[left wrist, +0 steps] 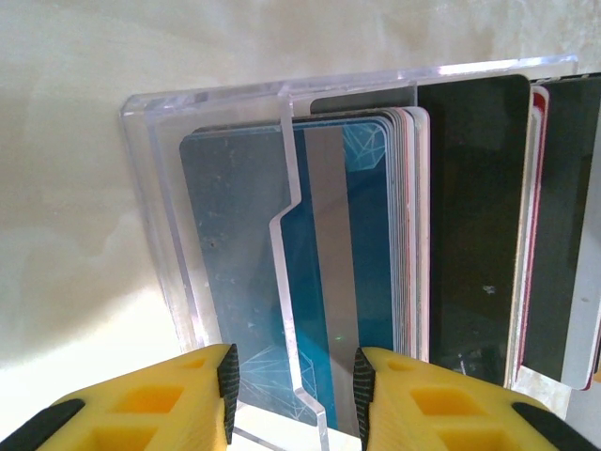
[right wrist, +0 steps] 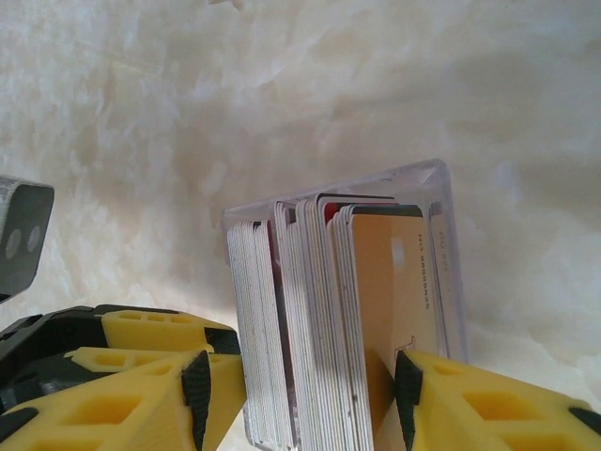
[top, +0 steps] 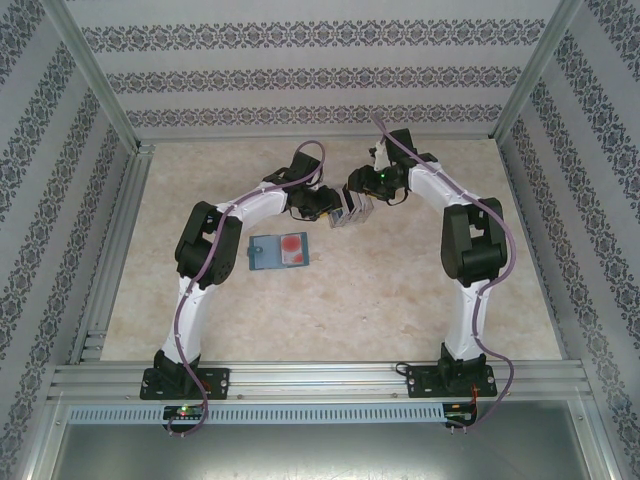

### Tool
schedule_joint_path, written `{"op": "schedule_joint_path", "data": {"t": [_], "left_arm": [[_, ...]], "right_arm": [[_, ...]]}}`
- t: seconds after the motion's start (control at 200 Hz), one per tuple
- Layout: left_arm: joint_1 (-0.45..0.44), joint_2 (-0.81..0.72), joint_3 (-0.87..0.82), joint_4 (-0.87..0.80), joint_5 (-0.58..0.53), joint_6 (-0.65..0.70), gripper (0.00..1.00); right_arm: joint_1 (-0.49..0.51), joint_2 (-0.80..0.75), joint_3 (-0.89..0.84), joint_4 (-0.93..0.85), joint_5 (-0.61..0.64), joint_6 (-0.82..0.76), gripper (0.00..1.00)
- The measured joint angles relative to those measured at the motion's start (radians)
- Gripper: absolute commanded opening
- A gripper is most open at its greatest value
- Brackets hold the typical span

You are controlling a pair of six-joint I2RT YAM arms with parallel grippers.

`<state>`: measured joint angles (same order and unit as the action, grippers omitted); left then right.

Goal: Put the credit cards into the card holder
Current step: Pick up the credit card from the storage box.

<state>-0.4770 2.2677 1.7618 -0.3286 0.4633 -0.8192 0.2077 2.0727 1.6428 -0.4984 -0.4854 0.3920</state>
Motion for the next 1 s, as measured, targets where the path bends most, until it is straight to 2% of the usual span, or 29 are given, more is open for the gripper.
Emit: {"op": "schedule_joint_path", "data": {"t": [0.215,0.699,0.999], "left_arm": [[0.0,0.0,0.0,0.0,0.0,0.0,0.4],[0.0,0.004,0.004,-0.001,0.005,0.0,0.4],[0.0,0.004,0.005,-0.002,0.008,0.0,0.4]], "right_arm": [[0.0,-0.007,0.0,0.0,0.0,-0.003,0.55],[-0.003,-0.011,0.0,-0.031,0.055,-0.028,0.23],[-0.021,-0.023,0.0,-0.047,0.074,-0.033,0.11]]}}
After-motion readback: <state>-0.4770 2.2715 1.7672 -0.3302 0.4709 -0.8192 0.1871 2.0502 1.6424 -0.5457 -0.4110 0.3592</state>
